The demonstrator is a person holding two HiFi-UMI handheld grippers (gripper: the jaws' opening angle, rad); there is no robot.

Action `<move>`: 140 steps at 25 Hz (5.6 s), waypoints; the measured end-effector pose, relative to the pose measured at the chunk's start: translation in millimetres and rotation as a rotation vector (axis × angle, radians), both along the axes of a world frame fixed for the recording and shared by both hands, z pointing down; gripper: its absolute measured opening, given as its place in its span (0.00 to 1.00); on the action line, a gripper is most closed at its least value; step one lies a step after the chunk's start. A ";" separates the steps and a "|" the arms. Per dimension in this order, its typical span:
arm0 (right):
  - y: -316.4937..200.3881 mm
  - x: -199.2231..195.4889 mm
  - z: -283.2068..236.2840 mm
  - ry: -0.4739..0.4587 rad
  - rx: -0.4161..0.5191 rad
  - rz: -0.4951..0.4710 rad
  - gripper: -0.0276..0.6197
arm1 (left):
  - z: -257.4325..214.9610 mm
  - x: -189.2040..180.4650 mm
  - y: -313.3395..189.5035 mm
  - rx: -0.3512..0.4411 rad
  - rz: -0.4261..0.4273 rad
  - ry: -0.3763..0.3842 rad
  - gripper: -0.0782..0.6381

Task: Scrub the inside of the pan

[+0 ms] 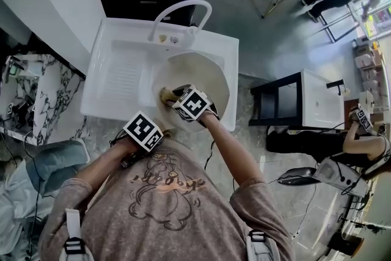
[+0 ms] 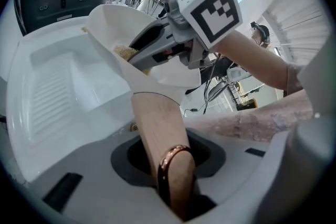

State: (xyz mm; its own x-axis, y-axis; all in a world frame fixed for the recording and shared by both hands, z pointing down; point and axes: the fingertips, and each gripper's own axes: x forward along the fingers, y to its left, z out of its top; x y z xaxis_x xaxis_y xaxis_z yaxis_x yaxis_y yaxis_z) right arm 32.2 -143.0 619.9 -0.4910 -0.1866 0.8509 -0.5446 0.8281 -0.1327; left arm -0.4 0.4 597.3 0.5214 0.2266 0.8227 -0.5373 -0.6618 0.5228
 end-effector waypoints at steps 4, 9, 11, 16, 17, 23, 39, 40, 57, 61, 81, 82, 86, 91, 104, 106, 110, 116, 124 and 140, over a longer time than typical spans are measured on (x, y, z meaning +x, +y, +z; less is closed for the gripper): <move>-20.2 4.0 2.6 -0.007 0.059 0.053 0.30 | 0.4 -0.4 1.6 -0.004 0.012 0.000 0.30; -47.7 15.1 7.7 0.063 0.164 0.094 0.30 | 0.7 -2.1 2.0 -0.010 0.003 -0.002 0.30; -58.2 23.3 7.6 0.071 0.183 0.128 0.30 | 0.8 -1.8 1.2 -0.009 -0.001 -0.002 0.30; -74.2 54.4 12.7 0.123 0.201 0.188 0.30 | 1.2 -2.1 1.2 -0.011 0.014 -0.008 0.30; -76.5 63.5 15.1 0.152 0.208 0.197 0.30 | 1.6 -2.5 1.2 -0.010 0.017 -0.011 0.30; -74.6 111.5 27.3 0.300 0.194 0.202 0.30 | 3.5 -7.7 -4.1 -0.008 -0.005 -0.011 0.30; -21.9 106.8 25.9 0.360 0.008 -0.017 0.30 | 4.5 -15.5 -25.3 0.010 -0.069 -0.004 0.30; -18.5 106.6 26.5 0.355 -0.006 -0.023 0.30 | 5.0 -15.6 -24.8 0.010 -0.065 -0.005 0.30; 55.1 24.3 0.7 0.039 -0.243 -0.111 0.30 | 13.2 -18.2 -27.9 -0.006 -0.040 -0.024 0.30; 55.0 9.5 -7.8 -0.020 -0.218 -0.096 0.30 | 14.7 -18.6 -26.7 -0.020 -0.044 -0.021 0.30; 0.7 78.0 -84.4 -0.372 0.226 0.447 0.30 | 20.2 -69.8 -48.5 -0.024 -0.227 0.002 0.30; 1.8 86.0 -86.4 -0.388 0.235 0.481 0.30 | 20.4 -74.6 -50.4 -0.027 -0.254 0.005 0.30; 9.7 108.2 -87.0 -0.430 0.266 0.579 0.30 | 20.9 -93.7 -58.0 -0.025 -0.354 0.012 0.30; 17.8 119.5 -84.8 -0.466 0.310 0.656 0.30 | 18.7 -117.5 -69.3 0.039 -0.438 -0.031 0.30; 30.9 110.5 -84.8 -0.495 0.424 0.724 0.30 | -14.4 -137.0 -110.4 0.343 -0.558 -0.110 0.30; 31.4 110.1 -82.4 -0.504 0.416 0.739 0.30 | -14.1 -141.2 -112.8 0.361 -0.561 -0.124 0.30; 31.9 108.1 -80.9 -0.489 0.420 0.736 0.30 | -16.6 -145.5 -114.6 0.358 -0.590 -0.111 0.30; 30.4 110.2 -72.5 -0.469 0.394 0.764 0.30 | -17.6 -147.2 -118.9 0.373 -0.596 -0.113 0.30; 27.9 117.3 -74.5 -0.494 0.379 0.808 0.30 | -22.8 -136.5 -118.1 0.376 -0.589 -0.097 0.30; 30.6 118.6 -63.7 -0.465 0.361 0.823 0.30 | -30.1 -137.4 -122.2 0.363 -0.586 -0.070 0.30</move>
